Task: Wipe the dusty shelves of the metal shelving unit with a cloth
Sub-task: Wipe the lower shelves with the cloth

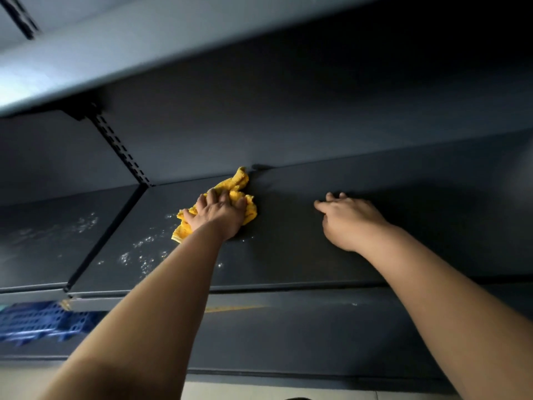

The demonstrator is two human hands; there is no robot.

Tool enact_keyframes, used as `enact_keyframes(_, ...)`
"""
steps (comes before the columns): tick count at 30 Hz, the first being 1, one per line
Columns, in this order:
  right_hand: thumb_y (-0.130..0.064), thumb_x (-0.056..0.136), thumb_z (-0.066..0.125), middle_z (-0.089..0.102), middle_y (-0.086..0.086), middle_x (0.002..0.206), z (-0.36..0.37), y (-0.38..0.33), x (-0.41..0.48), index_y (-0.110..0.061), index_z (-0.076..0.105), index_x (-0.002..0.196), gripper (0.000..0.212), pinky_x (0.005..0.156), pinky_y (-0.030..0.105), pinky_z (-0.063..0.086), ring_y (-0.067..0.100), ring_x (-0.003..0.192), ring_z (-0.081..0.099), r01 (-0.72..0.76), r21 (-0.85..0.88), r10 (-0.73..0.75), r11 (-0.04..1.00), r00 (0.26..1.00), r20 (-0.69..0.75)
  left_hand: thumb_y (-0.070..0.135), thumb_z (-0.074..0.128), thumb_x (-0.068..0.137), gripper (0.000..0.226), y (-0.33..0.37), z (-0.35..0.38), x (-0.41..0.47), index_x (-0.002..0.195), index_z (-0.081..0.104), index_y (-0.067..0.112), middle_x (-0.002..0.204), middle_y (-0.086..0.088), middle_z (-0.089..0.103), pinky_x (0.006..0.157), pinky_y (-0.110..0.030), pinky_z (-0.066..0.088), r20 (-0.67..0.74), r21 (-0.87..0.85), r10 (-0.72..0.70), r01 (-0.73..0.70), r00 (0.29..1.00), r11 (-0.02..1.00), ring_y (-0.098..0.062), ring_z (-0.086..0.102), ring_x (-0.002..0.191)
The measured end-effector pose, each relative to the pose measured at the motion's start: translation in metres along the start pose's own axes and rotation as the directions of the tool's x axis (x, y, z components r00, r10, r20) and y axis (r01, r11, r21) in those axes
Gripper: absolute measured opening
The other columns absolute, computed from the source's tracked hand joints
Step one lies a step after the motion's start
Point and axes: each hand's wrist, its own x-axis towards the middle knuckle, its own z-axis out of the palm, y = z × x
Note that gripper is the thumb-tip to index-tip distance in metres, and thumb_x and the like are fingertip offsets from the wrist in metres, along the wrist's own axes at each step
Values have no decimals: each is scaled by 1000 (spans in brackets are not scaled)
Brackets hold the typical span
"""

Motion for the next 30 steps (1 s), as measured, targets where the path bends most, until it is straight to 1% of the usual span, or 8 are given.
enact_keyframes(6, -19, 97, 31, 5, 1, 162, -7, 6, -6, -29, 19, 152, 56, 116, 57, 14, 27, 149, 6, 56, -28, -54, 998, 997, 54, 64, 14, 95, 68, 33, 2, -50, 154, 16, 30, 163, 5, 2, 114, -62, -4, 28, 18, 12, -12, 1000, 1000, -23, -4, 150)
enact_keyframes(11, -22, 98, 27, 9, 0, 162, -12, 10, -3, -32, 25, 149, 52, 116, 55, 15, 28, 147, 10, 85, -30, -83, 996, 994, 72, 66, 13, 94, 70, 56, 4, -87, 154, 13, 30, 163, 4, 1, 113, -63, -6, 32, 18, 30, -31, 999, 999, -24, -5, 150)
enact_keyframes(15, -31, 101, 21, 7, 2, 162, -5, 8, -10, -28, 20, 151, 50, 115, 60, 9, 28, 148, 5, 100, -44, -98, 994, 993, 60, 69, 11, 93, 73, 61, 7, -116, 154, 11, 30, 163, 4, 0, 114, -61, -6, 29, 25, 66, -67, 997, 997, -23, -6, 150)
enact_keyframes(18, -37, 101, 17, 5, 2, 162, 5, 9, -17, -27, 15, 152, 53, 115, 60, 5, 25, 149, 1, 100, -50, -100, 994, 995, 6, 69, 12, 92, 72, 54, 11, -134, 154, 13, 31, 163, 6, 1, 115, -60, -5, -3, 26, 91, -91, 996, 996, -21, -6, 150)
enact_keyframes(22, -43, 101, 13, 8, 2, 162, 4, 2, -28, -22, 22, 151, 55, 117, 57, 5, 25, 148, 2, 93, -7, -92, 996, 996, 6, 67, 14, 94, 69, 27, 10, -144, 154, 15, 31, 163, 5, 1, 115, -60, -5, -8, 2, 19, -19, 1000, 1000, -22, -9, 149)
enact_keyframes(24, -42, 101, 13, 9, 2, 161, 7, -12, -38, -18, 24, 151, 56, 118, 54, 5, 23, 149, -1, 144, 10, -144, 990, 990, -4, 66, 14, 94, 70, 7, 8, -140, 154, 14, 30, 163, 3, -1, 115, -60, -6, 6, -4, -34, 34, 999, 999, -23, -11, 149)
enact_keyframes(27, -40, 102, 15, 4, 3, 162, 17, -45, -50, -15, 18, 152, 56, 120, 50, 3, 20, 149, -7, 269, 11, -269, 963, 963, -9, 67, 14, 93, 73, -25, 6, -130, 155, 13, 28, 164, 0, -2, 114, -61, -7, 6, 3, -119, 119, 993, 993, -25, -13, 149)
enact_keyframes(30, -40, 102, 17, 0, 5, 162, 29, -82, -53, -12, 10, 154, 59, 120, 47, 1, 19, 149, -10, 339, 5, -339, 941, 941, 7, 68, 13, 92, 76, -56, 5, -120, 155, 12, 26, 163, -2, -3, 114, -61, -8, 9, 5, -176, 176, 984, 984, -26, -15, 148)
